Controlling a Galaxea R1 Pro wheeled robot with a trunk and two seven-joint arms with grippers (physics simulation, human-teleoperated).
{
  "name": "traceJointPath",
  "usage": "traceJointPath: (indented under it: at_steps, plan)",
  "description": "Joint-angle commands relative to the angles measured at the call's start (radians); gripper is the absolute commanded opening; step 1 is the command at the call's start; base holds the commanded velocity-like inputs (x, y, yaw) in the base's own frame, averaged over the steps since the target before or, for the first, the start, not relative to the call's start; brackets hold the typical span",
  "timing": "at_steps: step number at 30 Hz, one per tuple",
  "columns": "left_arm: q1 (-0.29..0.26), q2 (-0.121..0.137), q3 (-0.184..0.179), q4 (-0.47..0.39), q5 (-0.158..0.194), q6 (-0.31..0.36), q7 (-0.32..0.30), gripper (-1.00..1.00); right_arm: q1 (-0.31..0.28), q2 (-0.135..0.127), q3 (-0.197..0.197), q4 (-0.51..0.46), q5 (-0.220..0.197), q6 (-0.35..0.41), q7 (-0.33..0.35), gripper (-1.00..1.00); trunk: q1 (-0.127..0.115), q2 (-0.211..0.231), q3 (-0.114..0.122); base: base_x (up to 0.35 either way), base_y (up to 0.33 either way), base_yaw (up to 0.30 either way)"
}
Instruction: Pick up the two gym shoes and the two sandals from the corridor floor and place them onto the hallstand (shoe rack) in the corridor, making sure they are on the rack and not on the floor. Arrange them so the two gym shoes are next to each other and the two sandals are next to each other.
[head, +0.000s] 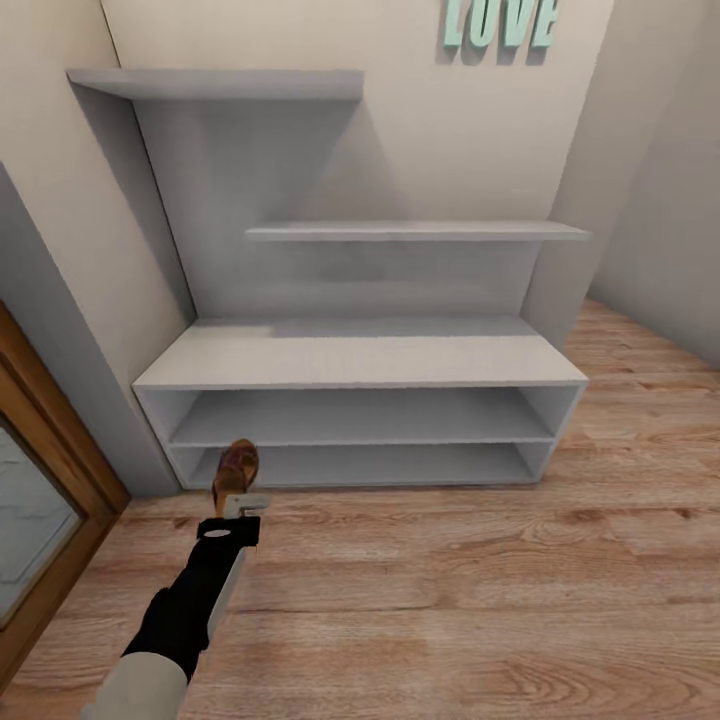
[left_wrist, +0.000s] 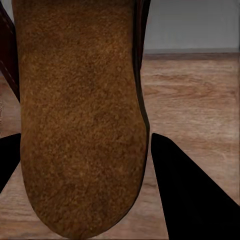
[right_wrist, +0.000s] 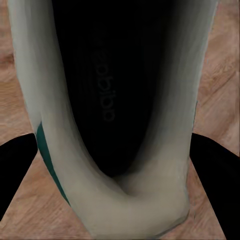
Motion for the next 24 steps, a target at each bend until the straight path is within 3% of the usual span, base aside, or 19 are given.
traceJointPath:
  at_steps: [1, 4, 6, 7, 15, 24]
  plan:
    - [-0.006, 0.0, 0.001, 0.0, -0.007, 0.008, -0.002, -1.0, -0.001, -0.007, -0.002, 0.0, -0.008, 0.013, 0.001, -1.0, 0.0, 0.0, -0.001, 0.0, 0.0, 0.0]
    - [-0.061, 0.006, -0.002, 0.069, -0.008, 0.01, -0.003, -1.0, -0.001, -0.048, -0.015, -0.004, -0.058, 0.11, 0.001, -1.0, 0.0, 0.0, -0.001, 0.0, 0.0, 0.0]
    - [-0.117, 0.011, -0.002, 0.184, -0.011, -0.004, -0.003, -1.0, -0.001, -0.061, -0.016, -0.023, -0.084, 0.153, 0.002, -1.0, 0.0, 0.0, -0.001, 0.0, 0.0, 0.0]
    - [-0.124, 0.01, -0.003, 0.202, -0.012, -0.006, -0.003, -1.0, -0.001, -0.06, -0.015, -0.037, -0.086, 0.158, 0.002, -1.0, 0.0, 0.0, -0.001, 0.0, 0.0, 0.0]
    - [-0.14, 0.002, -0.004, 0.224, -0.013, -0.01, -0.005, -1.0, -0.001, -0.056, -0.009, -0.11, -0.09, 0.176, 0.001, -1.0, 0.0, 0.0, -0.001, 0.0, 0.0, 0.0]
    - [-0.149, 0.001, -0.004, 0.224, -0.013, -0.01, -0.005, -1.0, -0.001, -0.056, -0.008, -0.119, -0.09, 0.184, 0.001, -1.0, 0.0, 0.0, -0.007, 0.0, 0.0, 0.02]
